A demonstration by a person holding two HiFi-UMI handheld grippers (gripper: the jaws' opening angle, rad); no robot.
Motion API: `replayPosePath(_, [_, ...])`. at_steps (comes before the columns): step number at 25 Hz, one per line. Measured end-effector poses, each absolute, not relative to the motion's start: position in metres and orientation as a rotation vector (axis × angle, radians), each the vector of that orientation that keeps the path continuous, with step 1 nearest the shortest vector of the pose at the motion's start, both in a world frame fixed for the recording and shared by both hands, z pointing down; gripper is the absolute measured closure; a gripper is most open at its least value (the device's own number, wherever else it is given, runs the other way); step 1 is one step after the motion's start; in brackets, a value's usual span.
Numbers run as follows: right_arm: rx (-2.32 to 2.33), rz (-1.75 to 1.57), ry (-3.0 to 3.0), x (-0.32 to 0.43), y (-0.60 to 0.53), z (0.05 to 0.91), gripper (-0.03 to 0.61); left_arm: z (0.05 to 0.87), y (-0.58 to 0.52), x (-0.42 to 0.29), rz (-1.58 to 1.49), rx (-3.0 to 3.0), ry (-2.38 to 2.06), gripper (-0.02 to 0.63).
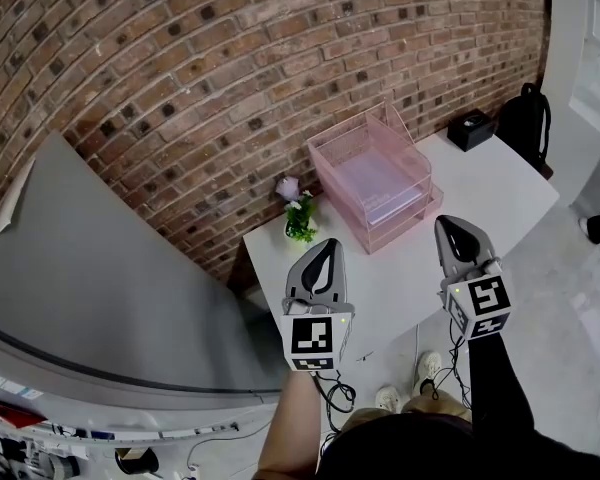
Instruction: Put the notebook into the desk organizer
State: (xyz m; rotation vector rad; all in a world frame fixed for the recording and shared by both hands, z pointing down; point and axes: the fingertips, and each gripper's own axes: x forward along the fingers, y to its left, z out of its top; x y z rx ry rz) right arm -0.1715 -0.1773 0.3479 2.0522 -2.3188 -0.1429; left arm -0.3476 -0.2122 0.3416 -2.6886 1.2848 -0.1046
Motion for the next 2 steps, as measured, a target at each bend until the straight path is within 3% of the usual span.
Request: replayPosePath(2, [2.048,-0.138,-2.32,-0.174,-0.1771,0.3488,0.578,0.3419,-0.2114,-0.348,-0.106,-2.689,1.283,0.604])
